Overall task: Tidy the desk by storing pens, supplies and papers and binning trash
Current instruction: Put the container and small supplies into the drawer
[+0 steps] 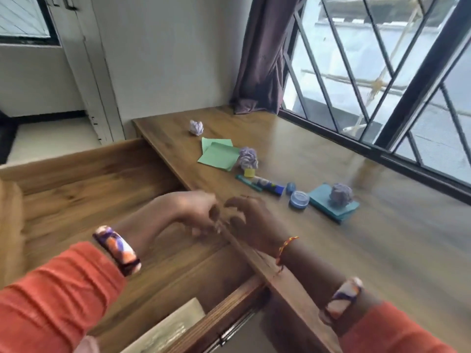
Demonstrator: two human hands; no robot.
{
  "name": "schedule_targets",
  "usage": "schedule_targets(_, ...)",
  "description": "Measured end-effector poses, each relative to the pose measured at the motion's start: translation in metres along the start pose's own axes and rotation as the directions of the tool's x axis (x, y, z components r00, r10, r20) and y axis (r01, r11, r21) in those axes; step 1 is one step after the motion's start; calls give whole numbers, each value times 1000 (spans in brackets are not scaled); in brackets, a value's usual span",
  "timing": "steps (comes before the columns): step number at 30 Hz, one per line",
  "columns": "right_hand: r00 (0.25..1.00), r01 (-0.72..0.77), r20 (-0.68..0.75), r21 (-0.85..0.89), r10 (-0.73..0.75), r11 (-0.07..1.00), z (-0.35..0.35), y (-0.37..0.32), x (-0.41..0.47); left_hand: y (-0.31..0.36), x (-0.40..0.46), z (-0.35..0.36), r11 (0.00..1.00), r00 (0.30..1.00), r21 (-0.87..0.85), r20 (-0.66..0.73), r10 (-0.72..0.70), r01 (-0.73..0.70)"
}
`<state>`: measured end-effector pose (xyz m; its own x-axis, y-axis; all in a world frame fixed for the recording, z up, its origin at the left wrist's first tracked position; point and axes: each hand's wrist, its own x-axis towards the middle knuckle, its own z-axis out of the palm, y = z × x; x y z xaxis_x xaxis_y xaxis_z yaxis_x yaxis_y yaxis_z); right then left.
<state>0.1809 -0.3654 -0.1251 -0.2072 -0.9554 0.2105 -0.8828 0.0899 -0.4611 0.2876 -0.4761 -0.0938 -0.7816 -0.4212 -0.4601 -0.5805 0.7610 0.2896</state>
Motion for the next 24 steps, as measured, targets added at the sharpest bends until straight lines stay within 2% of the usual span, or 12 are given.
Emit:
schedule_targets(2, 983, -27, -182, -27, 21, 999, -16, 31, -1, 23, 20, -11, 996, 967, 66, -244, 75, -60)
schedule_targets(4, 939, -109, -337, -92, 72, 990, -29, 63, -7, 48, 39, -9, 991, 920, 62, -369, 132, -118)
schedule_targets(7, 828, -371, -501, -151, 252, 916, -51, 109, -18, 85, 70, 2, 965, 886, 104, -381, 262, -241)
schedule_targets(9, 777, -534, -484, -169, 402, 828, -66, 136, -27, 108, 88, 4, 953, 868, 140, -395, 302, -268)
schedule_targets(10, 775, -571, -442, -185, 452, 800, -71, 149, -32, 119, 94, 2, 950, 861, 144, -401, 313, -279)
schedule_targets(12, 810, -535, -382, -172, 445, 827, -73, 169, -42, 136, 105, -3, 945, 859, 158, -396, 325, -285)
schedule_targets(14, 830, -397, -436, -21, 349, 917, -68, 180, -48, 144, 116, -5, 943, 854, 195, -404, 327, -269)
schedule_targets(16, 798, -287, -518, 121, 307, 950, -64, 186, -49, 146, 124, -3, 941, 849, 237, -418, 324, -243)
schedule_targets(19, 702, -288, -625, 191, 343, 938, -66, 190, -47, 143, 131, 4, 936, 855, 315, -430, 288, -157)
schedule_targets(22, 544, -385, -698, 285, 465, 878, -68, 194, -48, 132, 133, 14, 954, 868, 285, -448, 215, -89)
schedule_targets(24, 471, -442, -704, 333, 532, 833, -68, 199, -48, 122, 134, 28, 974, 806, 206, -558, 198, -96)
